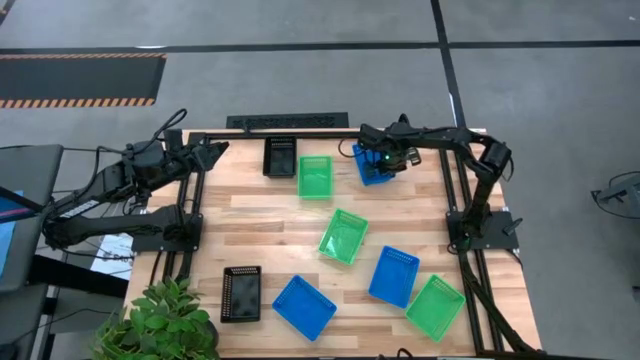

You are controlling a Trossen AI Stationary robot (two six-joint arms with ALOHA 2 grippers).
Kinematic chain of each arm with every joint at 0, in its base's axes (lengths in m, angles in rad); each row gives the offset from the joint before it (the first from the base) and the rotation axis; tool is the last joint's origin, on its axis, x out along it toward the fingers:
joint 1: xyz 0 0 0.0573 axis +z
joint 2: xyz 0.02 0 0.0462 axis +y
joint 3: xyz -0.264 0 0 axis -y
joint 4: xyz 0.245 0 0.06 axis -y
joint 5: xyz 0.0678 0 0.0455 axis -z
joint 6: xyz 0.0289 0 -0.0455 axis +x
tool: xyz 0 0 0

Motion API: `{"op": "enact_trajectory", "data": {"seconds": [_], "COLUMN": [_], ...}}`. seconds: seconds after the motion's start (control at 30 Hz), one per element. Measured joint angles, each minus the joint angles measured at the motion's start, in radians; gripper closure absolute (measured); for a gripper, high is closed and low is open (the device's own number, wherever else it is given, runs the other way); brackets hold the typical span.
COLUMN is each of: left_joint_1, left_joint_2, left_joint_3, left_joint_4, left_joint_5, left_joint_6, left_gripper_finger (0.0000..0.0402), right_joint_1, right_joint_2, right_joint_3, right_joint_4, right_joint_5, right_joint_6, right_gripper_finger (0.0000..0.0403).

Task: Stack baskets by color
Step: Adjust the bins

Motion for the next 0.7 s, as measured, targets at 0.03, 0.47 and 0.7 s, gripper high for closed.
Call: {"op": "enact_trajectory", "data": {"seconds": [0.03, 0.47, 0.7], "left_joint_1": [0.000, 0.000, 0.000], "left_joint_2": [0.000, 0.000, 0.000], "left_joint_3": [0.000, 0.000, 0.000], "left_joint_4": [0.000, 0.000, 0.000], "left_joint_5": [0.000, 0.000, 0.000], "left_joint_6": [0.000, 0.002, 0.002], "left_gripper_finger": [0.0145, 0.0145, 0.0145], "right_joint_1": [-0.003, -0.028, 0.038], "right_joint_2": [-0.007, -0.227, -0.348], "right_joint_3": [0.000, 0.001, 0.002], "right_joint_4": [0.001, 0.043, 0.131], "right_joint_5": [0.003, 0.013, 0.009], "right_joint_6": [-0.001, -0.032, -0.070], "right_gripper_finger": [0.0259, 0.0146, 0.0147]}}
